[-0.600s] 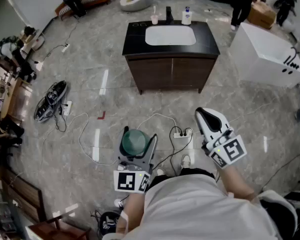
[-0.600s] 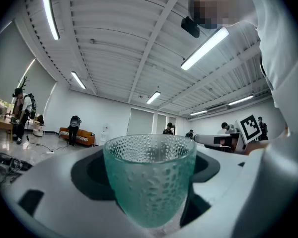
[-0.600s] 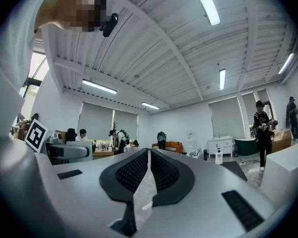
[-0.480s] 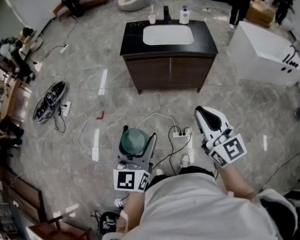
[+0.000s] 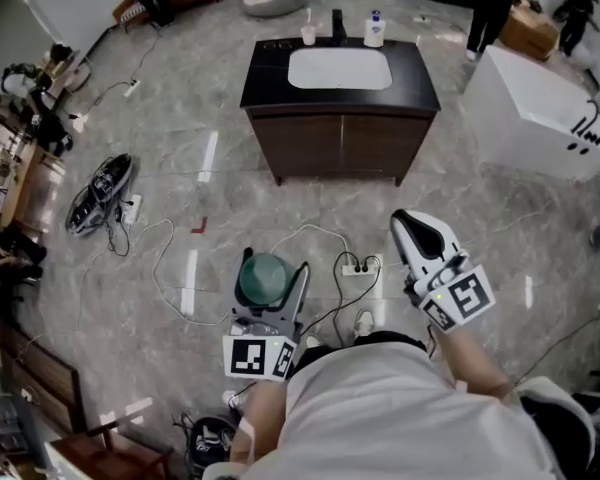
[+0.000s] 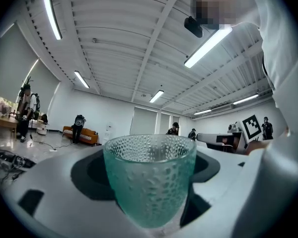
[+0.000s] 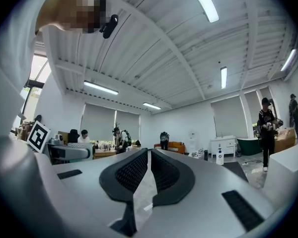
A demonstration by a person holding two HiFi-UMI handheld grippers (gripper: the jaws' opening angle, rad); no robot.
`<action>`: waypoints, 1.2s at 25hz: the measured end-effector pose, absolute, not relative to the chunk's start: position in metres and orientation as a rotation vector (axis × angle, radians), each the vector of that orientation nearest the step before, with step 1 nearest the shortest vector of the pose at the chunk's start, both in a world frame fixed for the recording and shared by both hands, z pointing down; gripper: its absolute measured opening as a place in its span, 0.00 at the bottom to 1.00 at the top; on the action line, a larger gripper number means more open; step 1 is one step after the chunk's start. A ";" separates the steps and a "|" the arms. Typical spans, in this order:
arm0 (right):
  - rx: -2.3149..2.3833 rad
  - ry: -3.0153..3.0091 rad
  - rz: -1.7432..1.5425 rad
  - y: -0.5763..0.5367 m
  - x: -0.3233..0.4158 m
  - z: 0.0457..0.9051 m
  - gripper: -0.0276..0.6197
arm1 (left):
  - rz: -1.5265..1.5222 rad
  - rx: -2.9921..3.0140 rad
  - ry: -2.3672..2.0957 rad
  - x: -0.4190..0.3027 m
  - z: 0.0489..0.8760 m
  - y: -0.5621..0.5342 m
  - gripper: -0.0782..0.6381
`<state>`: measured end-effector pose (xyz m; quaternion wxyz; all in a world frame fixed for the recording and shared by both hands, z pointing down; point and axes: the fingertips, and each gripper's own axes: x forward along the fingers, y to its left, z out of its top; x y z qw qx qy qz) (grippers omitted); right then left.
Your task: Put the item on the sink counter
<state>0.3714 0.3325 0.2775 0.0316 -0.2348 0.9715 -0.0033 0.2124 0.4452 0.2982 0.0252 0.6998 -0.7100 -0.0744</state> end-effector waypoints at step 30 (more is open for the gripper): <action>-0.411 3.003 -0.081 0.269 0.412 0.286 0.12 | -0.126 1.944 -2.420 0.244 0.292 0.405 0.67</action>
